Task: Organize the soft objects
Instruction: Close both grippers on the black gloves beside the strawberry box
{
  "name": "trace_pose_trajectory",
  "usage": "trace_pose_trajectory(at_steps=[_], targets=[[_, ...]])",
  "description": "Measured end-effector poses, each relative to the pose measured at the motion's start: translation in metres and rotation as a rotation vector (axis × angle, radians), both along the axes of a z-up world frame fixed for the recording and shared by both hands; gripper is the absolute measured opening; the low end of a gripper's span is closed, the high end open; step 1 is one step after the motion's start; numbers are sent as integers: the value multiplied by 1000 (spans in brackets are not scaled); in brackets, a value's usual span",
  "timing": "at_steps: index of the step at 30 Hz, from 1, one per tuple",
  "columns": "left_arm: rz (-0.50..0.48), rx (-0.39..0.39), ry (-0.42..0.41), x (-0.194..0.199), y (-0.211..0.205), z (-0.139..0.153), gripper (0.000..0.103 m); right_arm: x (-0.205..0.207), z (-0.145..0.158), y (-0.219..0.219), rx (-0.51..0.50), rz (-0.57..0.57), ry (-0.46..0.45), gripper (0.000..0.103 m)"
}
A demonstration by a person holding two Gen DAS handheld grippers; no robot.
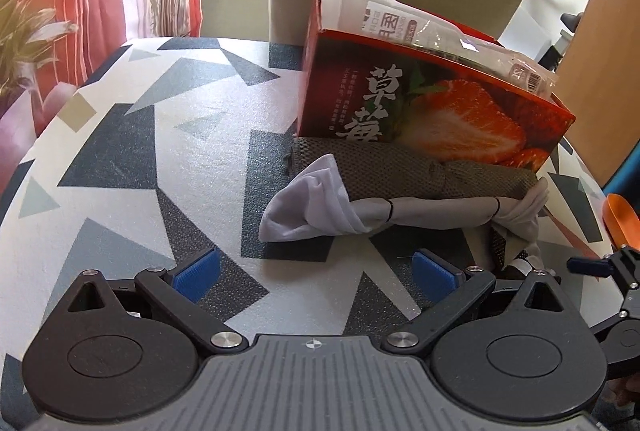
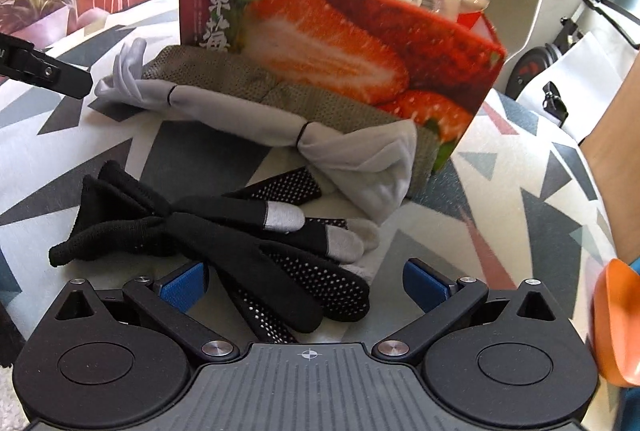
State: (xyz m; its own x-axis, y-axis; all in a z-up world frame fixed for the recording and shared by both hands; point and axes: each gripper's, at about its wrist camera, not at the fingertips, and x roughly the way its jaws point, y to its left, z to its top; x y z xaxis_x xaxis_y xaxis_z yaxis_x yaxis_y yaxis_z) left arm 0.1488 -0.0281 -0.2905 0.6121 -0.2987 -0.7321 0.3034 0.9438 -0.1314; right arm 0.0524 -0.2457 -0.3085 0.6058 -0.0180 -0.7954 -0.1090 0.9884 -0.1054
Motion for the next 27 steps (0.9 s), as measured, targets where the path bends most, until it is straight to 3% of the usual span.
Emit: trace_pose_trajectory(at_steps=[19, 27], targets=[[-59, -35, 17, -3, -4, -2, 102, 48, -8, 37, 134, -62, 89, 99], [-95, -60, 64, -3, -2, -10, 91, 39, -10, 56, 136, -51, 29, 99]])
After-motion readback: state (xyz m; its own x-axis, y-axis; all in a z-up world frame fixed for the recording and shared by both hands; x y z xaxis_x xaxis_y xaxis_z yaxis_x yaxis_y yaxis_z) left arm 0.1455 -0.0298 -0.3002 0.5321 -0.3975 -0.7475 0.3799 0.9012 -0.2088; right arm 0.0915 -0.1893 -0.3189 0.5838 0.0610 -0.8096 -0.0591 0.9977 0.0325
